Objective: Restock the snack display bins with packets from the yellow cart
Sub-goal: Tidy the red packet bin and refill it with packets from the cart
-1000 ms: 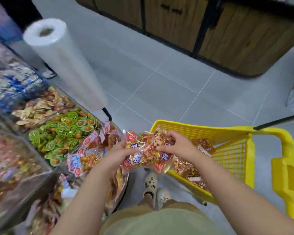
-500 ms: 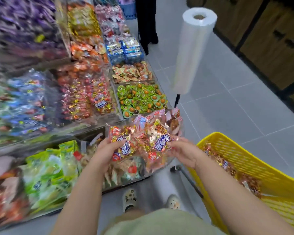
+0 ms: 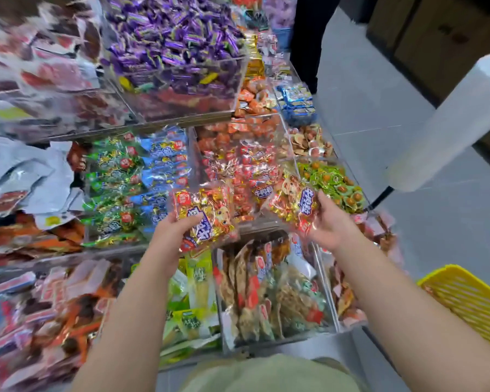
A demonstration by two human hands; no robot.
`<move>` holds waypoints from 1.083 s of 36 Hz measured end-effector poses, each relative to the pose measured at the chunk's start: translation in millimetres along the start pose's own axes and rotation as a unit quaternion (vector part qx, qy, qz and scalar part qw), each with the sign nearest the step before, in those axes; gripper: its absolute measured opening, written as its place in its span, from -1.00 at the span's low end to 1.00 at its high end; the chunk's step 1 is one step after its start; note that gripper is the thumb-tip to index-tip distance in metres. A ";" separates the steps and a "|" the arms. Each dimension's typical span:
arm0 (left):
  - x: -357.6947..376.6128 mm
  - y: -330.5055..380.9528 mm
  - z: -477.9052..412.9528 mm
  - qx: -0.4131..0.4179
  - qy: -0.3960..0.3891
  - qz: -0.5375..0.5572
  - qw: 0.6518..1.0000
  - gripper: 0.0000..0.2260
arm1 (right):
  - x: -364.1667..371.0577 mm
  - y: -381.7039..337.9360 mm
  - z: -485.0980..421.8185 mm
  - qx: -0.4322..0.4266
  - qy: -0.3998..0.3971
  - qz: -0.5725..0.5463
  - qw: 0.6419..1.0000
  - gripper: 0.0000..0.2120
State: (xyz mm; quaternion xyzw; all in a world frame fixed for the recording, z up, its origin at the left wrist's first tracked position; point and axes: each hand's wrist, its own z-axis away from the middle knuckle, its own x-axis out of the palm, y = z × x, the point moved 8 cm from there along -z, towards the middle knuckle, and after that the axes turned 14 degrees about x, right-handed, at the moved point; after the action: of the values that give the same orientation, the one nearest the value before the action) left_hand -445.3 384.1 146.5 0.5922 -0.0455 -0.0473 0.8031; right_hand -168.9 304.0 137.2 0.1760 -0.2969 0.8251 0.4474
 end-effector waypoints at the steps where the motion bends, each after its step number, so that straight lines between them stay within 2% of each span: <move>1: -5.4 2.4 -7.4 0.003 -0.001 0.003 1.000 -0.77 | 12.0 -1.0 0.4 0.006 -0.017 0.025 1.000 -0.67; 3: -12.0 7.7 -21.6 0.014 -0.002 0.016 1.000 -0.74 | 27.9 -2.0 -1.7 0.019 -0.017 0.093 0.995 -0.83; 5: -15.6 13.0 -32.8 0.023 -0.003 0.020 1.000 -0.71 | 34.0 -8.0 -8.1 0.014 0.040 0.161 0.986 -0.91; 7: -17.6 16.8 -40.9 0.024 -0.002 0.022 0.999 -0.66 | 37.7 -24.3 -14.9 -0.028 0.115 0.216 0.969 -0.69; 9: -17.5 20.1 -46.5 0.022 -0.004 0.023 0.999 -0.66 | 43.8 -48.8 -18.3 -0.097 0.193 0.305 0.927 -0.49; 11: -16.4 22.6 -52.0 0.025 -0.011 0.017 0.999 -0.69 | 63.7 -75.4 -18.8 -0.178 0.262 0.468 0.825 -0.44; 13: -15.9 23.5 -56.2 0.030 -0.011 0.016 0.999 -0.77 | 89.9 -87.7 -29.2 -0.202 0.282 0.620 0.704 -0.44; 15: -17.9 22.9 -58.5 0.029 -0.002 0.013 0.999 -0.78 | 114.4 -85.1 -47.8 -0.172 0.286 0.749 0.573 -0.56; 18: -17.8 22.6 -58.8 0.023 -0.001 0.016 1.000 -0.77 | 134.0 -60.2 -75.5 -0.063 0.257 0.904 0.335 -0.86; 19: -17.4 22.5 -58.6 0.020 -0.002 0.018 1.000 -0.80 | 134.9 -52.1 -83.3 -0.034 0.241 0.931 0.272 -0.87; 20: -17.3 22.4 -58.8 0.018 -0.003 0.017 1.000 -0.83 | 132.6 -46.0 -93.5 -0.014 0.226 0.948 0.224 -0.88; 21: -17.2 22.0 -58.9 0.017 -0.003 0.016 1.000 -0.84 | 127.0 -41.4 -105.7 -0.007 0.210 0.955 0.209 -0.89; 22: -17.2 21.3 -59.4 0.016 -0.002 0.017 1.000 -0.84 | 120.0 -38.3 -119.2 -0.013 0.197 0.957 0.212 -0.77; 24: -17.9 19.9 -60.4 0.014 0.000 0.020 1.000 -0.83 | 107.0 -32.8 -134.9 -0.015 0.181 0.953 0.243 -0.58; 27: -19.4 17.4 -61.6 0.007 0.005 0.020 1.000 -0.81 | 91.7 -31.8 -147.1 -0.054 0.184 0.944 0.270 -0.55; 29: -19.8 15.9 -62.2 0.005 0.004 0.020 1.000 -0.82 | 88.9 -34.0 -149.5 -0.120 0.187 0.944 0.244 -0.56; 31: -19.6 15.4 -62.4 0.008 0.002 0.020 1.000 -0.82 | 84.1 -31.1 -148.8 -0.168 0.180 0.949 0.196 -0.56; 33: -18.4 15.9 -62.8 0.012 -0.002 0.022 1.000 -0.82 | 74.0 -24.7 -150.1 -0.182 0.174 0.957 0.146 -0.46; 36: -16.9 16.5 -62.7 0.012 0.001 0.028 1.000 -0.83 | 62.4 -22.4 -153.1 -0.185 0.191 0.957 0.117 -0.37; 39: -15.9 16.5 -61.6 0.008 0.005 0.029 1.000 -0.83 | 68.0 -24.2 -156.8 -0.209 0.197 0.953 0.094 -0.42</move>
State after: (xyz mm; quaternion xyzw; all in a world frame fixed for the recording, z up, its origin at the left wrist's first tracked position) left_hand -452.8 449.4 143.8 0.5974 -0.0592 -0.0202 0.7995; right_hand -188.9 458.9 63.6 -0.5222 -0.2799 0.4763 -0.6497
